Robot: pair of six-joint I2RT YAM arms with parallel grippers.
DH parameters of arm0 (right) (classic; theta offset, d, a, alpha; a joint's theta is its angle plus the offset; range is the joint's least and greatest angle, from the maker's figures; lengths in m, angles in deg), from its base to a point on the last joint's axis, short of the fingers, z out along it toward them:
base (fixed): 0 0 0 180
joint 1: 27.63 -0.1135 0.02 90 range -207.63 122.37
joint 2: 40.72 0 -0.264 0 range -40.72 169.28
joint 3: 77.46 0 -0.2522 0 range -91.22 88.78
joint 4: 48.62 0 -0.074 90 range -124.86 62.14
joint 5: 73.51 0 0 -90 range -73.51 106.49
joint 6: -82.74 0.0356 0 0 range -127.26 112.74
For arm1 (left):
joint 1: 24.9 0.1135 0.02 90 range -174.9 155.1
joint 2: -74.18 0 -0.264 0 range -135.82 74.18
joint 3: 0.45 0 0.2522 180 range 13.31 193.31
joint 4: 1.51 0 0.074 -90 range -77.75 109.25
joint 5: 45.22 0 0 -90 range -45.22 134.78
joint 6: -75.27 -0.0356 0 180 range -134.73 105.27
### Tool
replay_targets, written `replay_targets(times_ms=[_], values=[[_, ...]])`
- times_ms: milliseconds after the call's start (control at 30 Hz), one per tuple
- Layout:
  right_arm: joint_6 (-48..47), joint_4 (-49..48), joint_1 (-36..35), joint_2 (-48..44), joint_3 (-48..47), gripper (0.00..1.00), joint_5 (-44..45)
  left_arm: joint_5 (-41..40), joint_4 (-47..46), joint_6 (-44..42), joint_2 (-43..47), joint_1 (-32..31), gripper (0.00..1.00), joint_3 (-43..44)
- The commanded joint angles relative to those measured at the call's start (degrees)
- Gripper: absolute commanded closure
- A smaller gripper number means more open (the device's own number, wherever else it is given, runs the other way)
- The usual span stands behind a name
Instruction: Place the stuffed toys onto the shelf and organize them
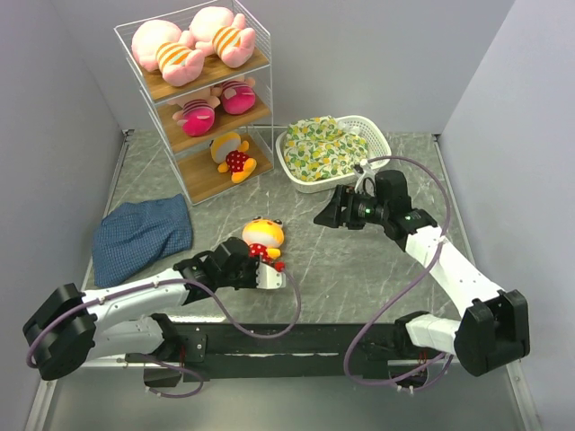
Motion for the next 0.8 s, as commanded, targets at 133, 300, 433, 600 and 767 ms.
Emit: replay_targets(times_ms=[133,300,433,600,767], values=[[-0.7,-0.6,0.9,-5.2,1.0,0.21,-1.4,-18.9,0.7,2.0,2.7,0.0,0.99,8.6],[0.2,-0.4,0.9,-7.1,2.9,0.18,-0.5,-28.0,4.6,1.2,-1.5,4.0,0.99,16.4],[0.8,0.2,0.8,-9.7,3.5,0.04,1.8,-30.4,3.0,1.6,-1.7,6.8,0.99,18.2],[0.5,2.3,0.9,-10.6,2.2,0.0,3.0,-33.7,2.9,2.6,-0.7,7.7,0.99,19.0],[0.9,3.0,0.9,-11.5,1.0,0.0,2.9,-35.3,1.7,1.3,-4.3,10.5,0.99,19.3]])
